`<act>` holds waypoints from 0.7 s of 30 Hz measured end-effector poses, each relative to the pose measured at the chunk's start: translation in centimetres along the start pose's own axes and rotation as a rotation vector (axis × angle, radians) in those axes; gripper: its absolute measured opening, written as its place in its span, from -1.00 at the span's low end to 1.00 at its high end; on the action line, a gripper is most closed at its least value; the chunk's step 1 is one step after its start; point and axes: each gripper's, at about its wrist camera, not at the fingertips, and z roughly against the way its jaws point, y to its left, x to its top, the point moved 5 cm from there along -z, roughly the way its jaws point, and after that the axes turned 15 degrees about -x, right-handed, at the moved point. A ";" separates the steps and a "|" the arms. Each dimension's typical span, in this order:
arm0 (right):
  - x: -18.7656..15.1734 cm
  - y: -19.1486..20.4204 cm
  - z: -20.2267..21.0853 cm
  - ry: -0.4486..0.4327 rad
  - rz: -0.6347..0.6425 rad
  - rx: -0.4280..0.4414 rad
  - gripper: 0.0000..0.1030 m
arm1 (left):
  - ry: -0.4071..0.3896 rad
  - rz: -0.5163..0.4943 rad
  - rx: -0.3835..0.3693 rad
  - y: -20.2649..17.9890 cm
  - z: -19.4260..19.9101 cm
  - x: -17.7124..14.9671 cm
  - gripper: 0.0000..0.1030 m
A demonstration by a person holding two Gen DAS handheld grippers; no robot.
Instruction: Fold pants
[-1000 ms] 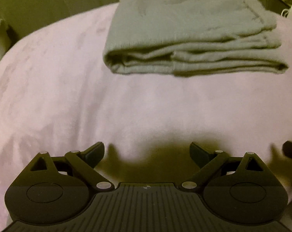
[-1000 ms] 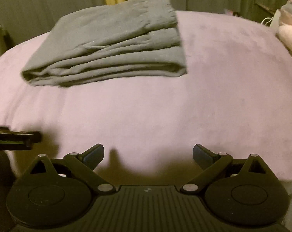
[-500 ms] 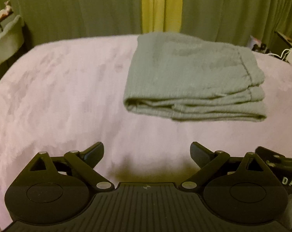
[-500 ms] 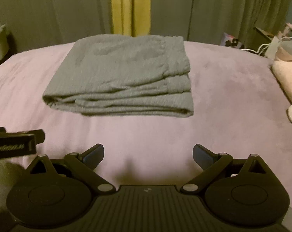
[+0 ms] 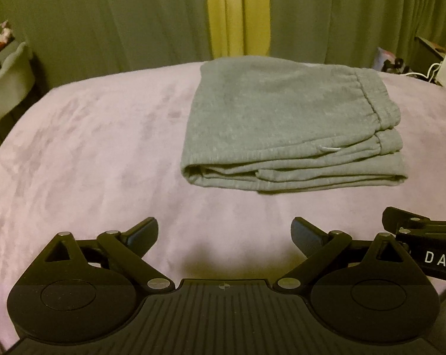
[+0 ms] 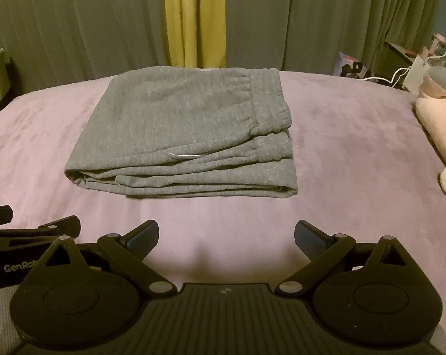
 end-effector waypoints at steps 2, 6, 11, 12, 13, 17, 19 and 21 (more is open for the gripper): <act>0.0 0.0 -0.2 0.002 0.002 -0.003 0.91 | 0.000 -0.005 -0.002 -0.1 0.0 0.1 0.93; 0.1 -0.1 -0.5 0.012 -0.003 -0.011 0.91 | 0.003 -0.005 0.003 -0.1 -0.1 0.2 0.94; -0.1 -0.2 -0.8 0.021 0.003 -0.011 0.91 | 0.004 -0.007 0.017 -0.1 -0.3 0.2 0.94; -0.1 -0.2 -0.9 0.022 0.003 -0.011 0.91 | 0.006 -0.005 0.017 -0.1 -0.3 0.2 0.94; -0.1 -0.2 -1.0 0.024 0.000 -0.011 0.91 | 0.007 -0.005 0.016 -0.1 -0.3 0.2 0.94; -0.2 -0.3 -1.1 0.028 -0.008 -0.004 0.91 | 0.008 -0.006 0.019 0.0 -0.3 0.2 0.94; -0.2 -0.2 -1.1 0.026 -0.005 -0.005 0.91 | 0.009 -0.006 0.021 0.0 -0.3 0.1 0.94; -0.2 -0.1 -1.2 0.026 -0.002 -0.005 0.91 | 0.012 -0.006 0.020 0.0 -0.4 0.1 0.94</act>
